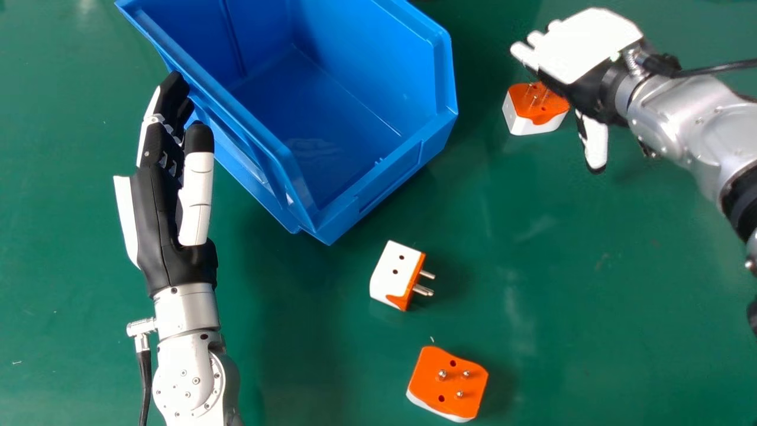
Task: Pick all objects and put in blue box
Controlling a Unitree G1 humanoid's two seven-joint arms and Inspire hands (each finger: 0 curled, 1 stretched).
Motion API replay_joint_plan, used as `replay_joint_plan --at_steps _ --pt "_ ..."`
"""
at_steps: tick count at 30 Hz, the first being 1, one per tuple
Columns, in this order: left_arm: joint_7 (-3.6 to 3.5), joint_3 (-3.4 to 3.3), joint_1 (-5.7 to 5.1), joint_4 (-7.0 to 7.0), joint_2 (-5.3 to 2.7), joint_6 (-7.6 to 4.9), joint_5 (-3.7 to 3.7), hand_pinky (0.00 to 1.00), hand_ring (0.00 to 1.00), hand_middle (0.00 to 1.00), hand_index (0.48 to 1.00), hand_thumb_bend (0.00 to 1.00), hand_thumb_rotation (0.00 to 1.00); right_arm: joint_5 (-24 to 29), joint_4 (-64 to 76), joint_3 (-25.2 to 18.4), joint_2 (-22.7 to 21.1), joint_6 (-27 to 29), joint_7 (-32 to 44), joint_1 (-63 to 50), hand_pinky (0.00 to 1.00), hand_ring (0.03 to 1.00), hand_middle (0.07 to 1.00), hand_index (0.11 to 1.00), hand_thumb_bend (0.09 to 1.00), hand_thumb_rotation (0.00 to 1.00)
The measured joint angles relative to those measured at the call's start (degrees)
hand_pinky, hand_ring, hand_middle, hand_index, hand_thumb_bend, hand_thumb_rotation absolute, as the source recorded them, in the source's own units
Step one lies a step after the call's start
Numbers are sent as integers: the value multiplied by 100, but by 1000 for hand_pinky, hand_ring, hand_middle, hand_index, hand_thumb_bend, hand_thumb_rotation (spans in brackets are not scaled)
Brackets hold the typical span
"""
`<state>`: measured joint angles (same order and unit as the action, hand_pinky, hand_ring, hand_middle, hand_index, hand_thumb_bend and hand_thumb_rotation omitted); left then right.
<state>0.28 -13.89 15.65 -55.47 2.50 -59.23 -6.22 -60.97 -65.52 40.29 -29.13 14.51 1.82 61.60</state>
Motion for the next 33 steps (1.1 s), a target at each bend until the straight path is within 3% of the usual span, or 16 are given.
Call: replay_joint_plan --at_steps 6,18,23,33 --pt "10 0 0 -2 2 0 5 903 921 910 865 826 789 -61 -265 175 168 6 -180 135 918 1000 999 996 854 93" --pt "18 0 -1 -14 -1 -1 5 906 923 910 868 824 791 -202 -544 538 320 -79 -440 165 877 1000 985 994 708 6" --pt "-5 0 -1 -17 -4 -1 -44 910 924 910 867 825 787 -186 -646 538 371 -143 -282 315 876 1000 992 998 732 2" --pt "6 2 -1 -17 -6 -1 -44 901 920 908 867 828 780 -182 -660 542 432 -100 -273 360 851 975 969 966 798 23"
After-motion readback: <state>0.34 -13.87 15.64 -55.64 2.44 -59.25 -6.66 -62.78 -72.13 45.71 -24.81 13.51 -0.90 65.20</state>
